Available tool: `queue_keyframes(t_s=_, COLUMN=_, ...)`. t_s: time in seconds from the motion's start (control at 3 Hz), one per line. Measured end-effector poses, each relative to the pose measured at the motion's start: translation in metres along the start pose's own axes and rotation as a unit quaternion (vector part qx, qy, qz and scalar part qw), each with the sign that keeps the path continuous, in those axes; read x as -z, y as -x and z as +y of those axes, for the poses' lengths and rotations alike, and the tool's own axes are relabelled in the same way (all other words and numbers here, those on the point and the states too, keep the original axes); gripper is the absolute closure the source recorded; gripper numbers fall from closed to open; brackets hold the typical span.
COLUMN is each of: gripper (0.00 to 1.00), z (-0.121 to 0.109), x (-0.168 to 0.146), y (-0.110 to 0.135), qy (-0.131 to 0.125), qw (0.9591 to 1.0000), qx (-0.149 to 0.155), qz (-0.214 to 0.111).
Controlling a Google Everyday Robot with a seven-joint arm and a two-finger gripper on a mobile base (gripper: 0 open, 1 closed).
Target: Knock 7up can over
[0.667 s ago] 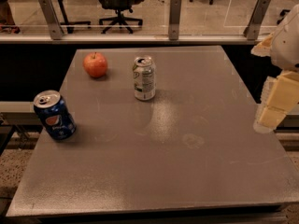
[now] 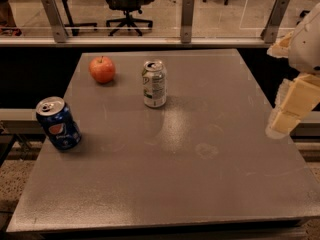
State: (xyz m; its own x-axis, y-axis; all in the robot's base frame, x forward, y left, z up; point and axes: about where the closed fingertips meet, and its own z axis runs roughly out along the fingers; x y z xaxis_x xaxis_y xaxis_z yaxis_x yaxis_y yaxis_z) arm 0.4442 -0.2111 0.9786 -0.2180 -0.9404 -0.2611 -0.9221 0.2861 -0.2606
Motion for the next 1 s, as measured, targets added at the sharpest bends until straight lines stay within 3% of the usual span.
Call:
queue_keyframes(t_s=0.33, gripper=0.00, z=-0.007, x=-0.015, y=0.022, qy=0.003, qw=0.9988, qx=0.000, qz=-0.050)
queue_keyframes(t_s=1.0, gripper=0.00, z=-0.027, x=-0.057, y=0.072, qy=0.013, qw=0.9902, qx=0.002, qz=-0.139)
